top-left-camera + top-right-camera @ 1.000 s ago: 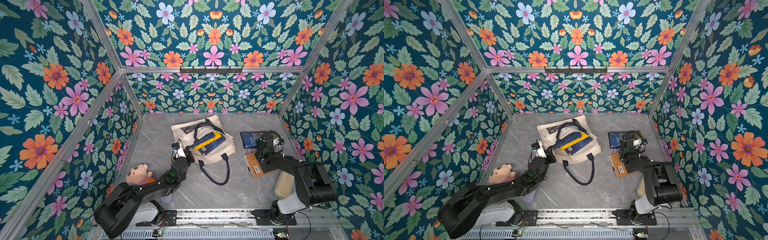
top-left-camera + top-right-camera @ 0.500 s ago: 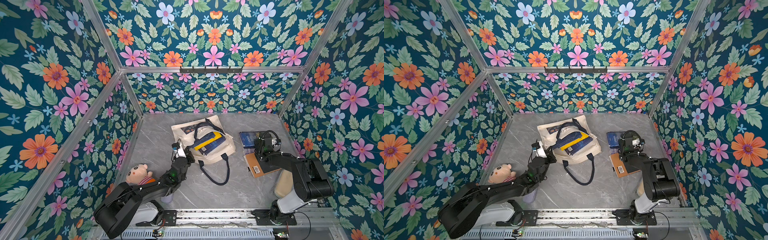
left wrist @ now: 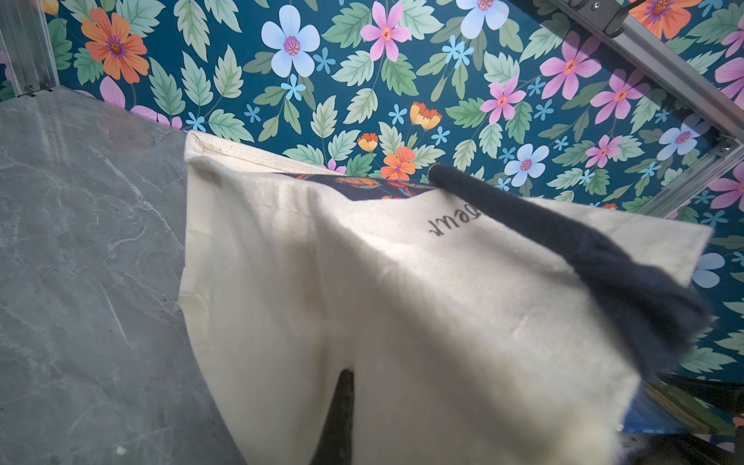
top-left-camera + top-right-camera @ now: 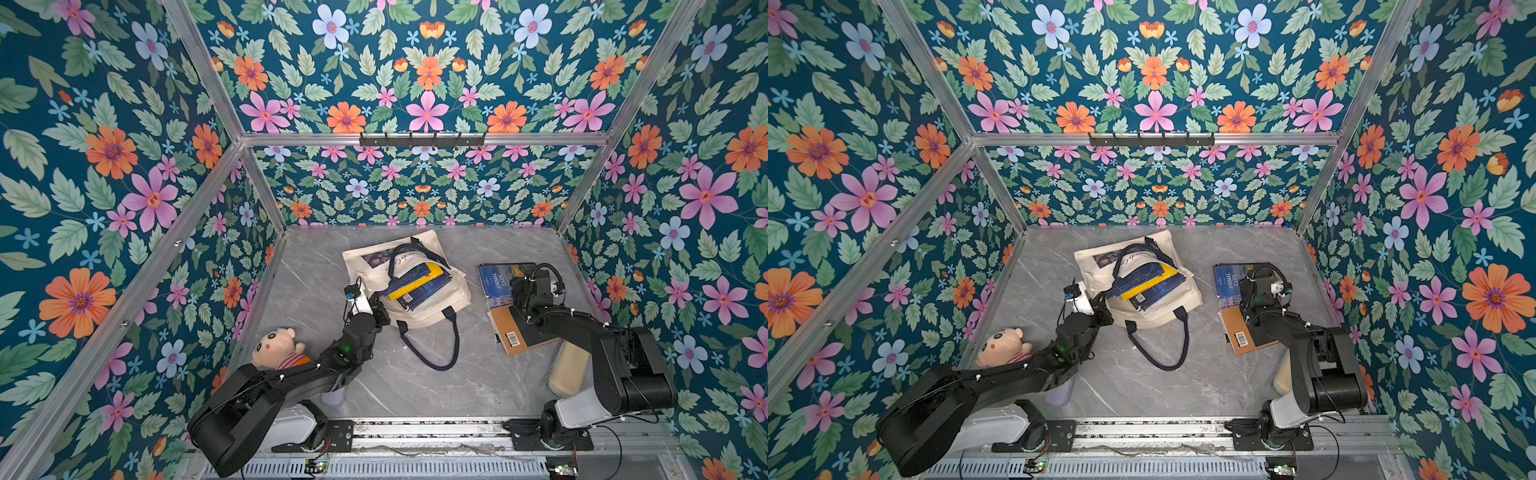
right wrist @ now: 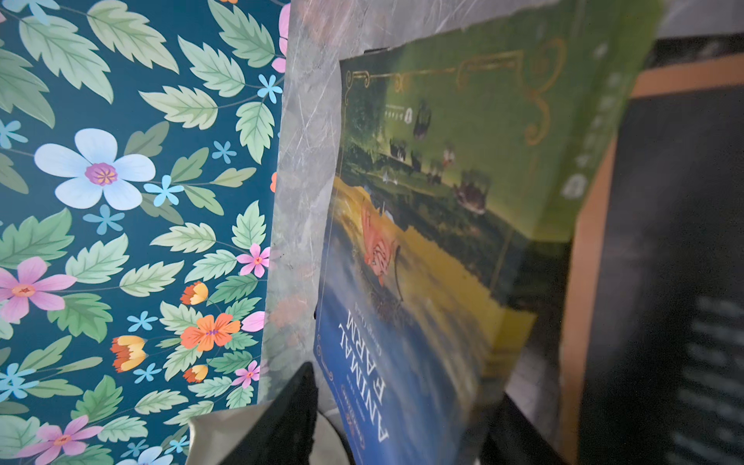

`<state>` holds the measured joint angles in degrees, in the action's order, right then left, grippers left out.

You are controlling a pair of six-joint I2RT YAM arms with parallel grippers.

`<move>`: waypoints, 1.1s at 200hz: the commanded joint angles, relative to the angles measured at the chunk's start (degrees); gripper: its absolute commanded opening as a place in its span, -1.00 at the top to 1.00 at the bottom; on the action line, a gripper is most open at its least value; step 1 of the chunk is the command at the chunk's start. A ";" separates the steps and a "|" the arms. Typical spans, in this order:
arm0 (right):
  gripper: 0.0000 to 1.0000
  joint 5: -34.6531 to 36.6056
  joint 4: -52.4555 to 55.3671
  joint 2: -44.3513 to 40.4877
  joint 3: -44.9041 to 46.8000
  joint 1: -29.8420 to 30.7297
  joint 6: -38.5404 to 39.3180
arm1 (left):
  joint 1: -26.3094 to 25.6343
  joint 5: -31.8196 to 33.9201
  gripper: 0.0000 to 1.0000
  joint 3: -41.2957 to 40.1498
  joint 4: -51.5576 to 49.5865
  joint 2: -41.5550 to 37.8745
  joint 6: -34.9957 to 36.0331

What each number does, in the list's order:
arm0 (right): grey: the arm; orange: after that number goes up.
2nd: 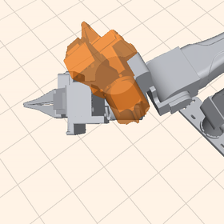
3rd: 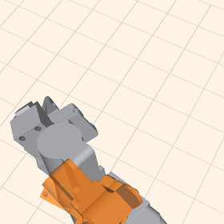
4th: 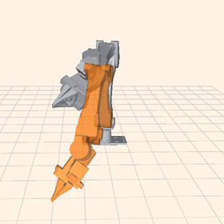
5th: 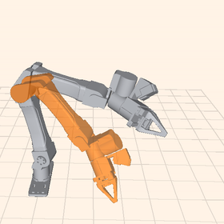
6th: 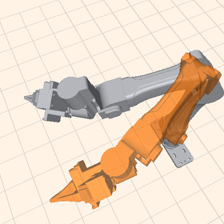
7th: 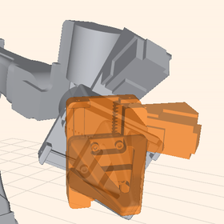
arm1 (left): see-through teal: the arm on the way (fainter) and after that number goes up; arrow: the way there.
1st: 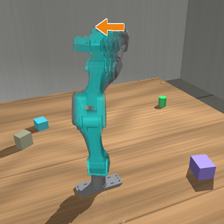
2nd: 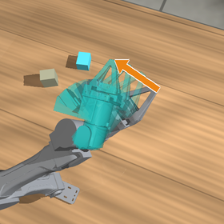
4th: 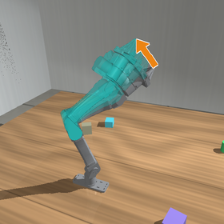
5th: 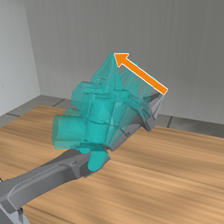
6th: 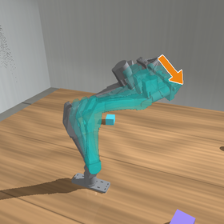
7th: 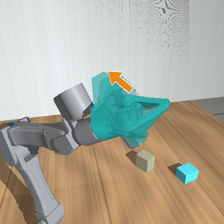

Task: Take out the books from the canvas bag
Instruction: Place the book on the book.

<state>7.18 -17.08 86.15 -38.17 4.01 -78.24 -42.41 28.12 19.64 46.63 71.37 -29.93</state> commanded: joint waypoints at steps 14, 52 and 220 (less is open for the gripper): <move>-0.23 -1.82 1.60 -1.40 -0.22 -0.40 -1.71 | 0.06 -0.78 1.00 0.31 -0.13 -0.10 0.48; -0.49 -2.79 7.55 -2.97 -1.82 -1.68 -1.13 | 0.06 -1.07 1.00 0.49 -0.23 -0.10 0.49; -0.85 -5.61 16.50 -10.53 -1.12 -4.62 10.26 | 0.05 -2.19 1.00 1.01 -0.66 0.08 0.48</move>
<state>2.55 1.37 72.64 -37.58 -0.56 -69.91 -42.41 26.83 20.21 46.06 71.44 -29.76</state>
